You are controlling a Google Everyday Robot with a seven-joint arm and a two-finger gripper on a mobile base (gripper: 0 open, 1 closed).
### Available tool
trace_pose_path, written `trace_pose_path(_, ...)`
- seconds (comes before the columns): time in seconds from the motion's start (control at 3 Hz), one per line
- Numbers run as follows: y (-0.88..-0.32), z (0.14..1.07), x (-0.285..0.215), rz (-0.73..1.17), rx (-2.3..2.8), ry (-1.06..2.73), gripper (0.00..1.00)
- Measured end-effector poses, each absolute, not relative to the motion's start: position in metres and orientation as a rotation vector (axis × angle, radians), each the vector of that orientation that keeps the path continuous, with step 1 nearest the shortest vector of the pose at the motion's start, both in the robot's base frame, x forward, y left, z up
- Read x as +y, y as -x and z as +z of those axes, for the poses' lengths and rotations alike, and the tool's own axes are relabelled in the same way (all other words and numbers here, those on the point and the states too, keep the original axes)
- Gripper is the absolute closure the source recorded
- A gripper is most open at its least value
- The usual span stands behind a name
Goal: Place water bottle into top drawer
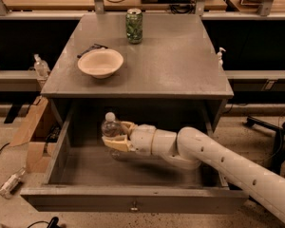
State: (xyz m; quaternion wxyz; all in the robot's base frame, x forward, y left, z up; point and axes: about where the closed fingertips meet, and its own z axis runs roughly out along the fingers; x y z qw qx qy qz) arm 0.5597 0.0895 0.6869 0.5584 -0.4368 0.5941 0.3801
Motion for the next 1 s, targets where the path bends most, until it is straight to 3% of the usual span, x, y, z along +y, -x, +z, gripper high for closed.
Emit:
trace_pose_path(0.33, -0.5613, 0.681, 0.0925, 0.868, 1.373, 1.049, 1.0)
trace_pose_path(0.67, -0.5606, 0.6814, 0.0943, 0.87, 1.371, 1.052, 0.84)
trace_pose_path(1.0, -0.56, 0.6818, 0.0961, 0.873, 1.369, 1.054, 0.61)
